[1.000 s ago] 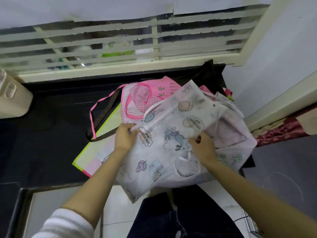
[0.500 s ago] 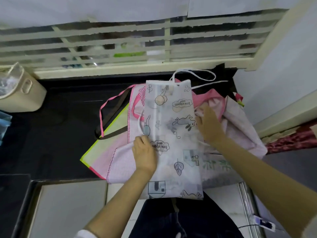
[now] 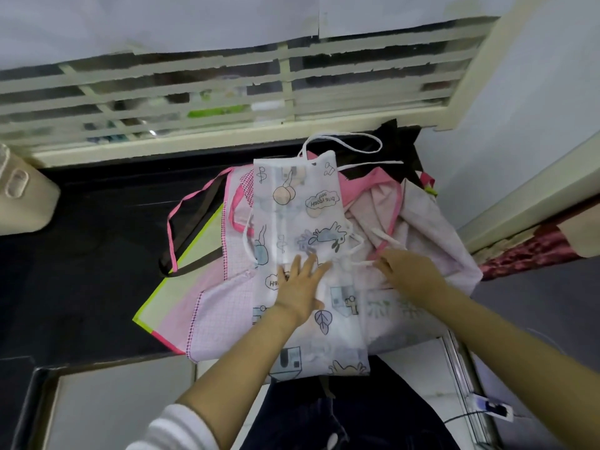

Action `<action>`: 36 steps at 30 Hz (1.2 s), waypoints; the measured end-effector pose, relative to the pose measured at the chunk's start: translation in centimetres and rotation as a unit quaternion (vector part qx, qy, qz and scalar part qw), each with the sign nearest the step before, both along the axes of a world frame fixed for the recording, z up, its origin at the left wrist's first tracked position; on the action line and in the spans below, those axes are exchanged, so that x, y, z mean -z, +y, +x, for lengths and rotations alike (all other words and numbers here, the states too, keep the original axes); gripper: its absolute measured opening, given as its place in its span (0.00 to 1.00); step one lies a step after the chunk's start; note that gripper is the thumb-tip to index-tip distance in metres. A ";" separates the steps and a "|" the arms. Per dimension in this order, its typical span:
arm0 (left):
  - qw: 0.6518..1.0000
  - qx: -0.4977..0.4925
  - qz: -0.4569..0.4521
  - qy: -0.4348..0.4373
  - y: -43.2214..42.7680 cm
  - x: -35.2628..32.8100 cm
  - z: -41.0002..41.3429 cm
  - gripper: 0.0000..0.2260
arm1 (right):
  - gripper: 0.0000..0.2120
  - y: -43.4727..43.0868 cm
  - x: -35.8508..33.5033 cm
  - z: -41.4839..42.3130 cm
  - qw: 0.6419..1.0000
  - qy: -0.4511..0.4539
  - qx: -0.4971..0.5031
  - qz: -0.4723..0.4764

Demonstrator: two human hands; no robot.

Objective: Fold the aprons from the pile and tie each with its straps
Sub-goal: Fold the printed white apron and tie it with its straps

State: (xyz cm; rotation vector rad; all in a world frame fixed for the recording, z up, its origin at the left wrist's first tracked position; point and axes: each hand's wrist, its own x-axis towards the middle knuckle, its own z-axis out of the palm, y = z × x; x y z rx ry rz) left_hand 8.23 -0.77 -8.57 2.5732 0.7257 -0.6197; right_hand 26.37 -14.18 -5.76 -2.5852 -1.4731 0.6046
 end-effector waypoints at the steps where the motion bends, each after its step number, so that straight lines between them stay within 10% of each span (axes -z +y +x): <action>1: 1.000 -0.001 0.002 0.004 0.0 -0.1 0.1 0.39 | 0.12 -0.2 -0.4 0.8 1.000 0.006 0.009 0.002; 7: 1.000 0.001 0.013 0.015 -0.2 -0.1 0.4 0.39 | 0.13 -1.3 -0.5 2.8 0.985 -0.169 0.001 -0.032; 12: 1.000 -0.008 0.002 -0.008 -0.2 0.0 0.4 0.39 | 0.25 1.2 -0.8 -2.1 0.979 -0.083 -0.116 0.143; 20: 0.960 -0.164 0.009 -0.225 3.2 -1.2 -2.4 0.26 | 0.35 5.8 1.5 -6.2 0.973 -0.029 -0.194 -0.125; 28: 0.988 -0.076 0.132 -0.005 8.9 -2.1 -5.5 0.16 | 0.44 6.9 2.2 -6.3 0.973 -0.031 -0.173 -0.149; 36: 0.967 -0.033 0.254 0.014 10.7 -5.4 -9.2 0.13 | 0.45 7.4 3.5 -6.8 0.964 -0.098 -0.180 -0.168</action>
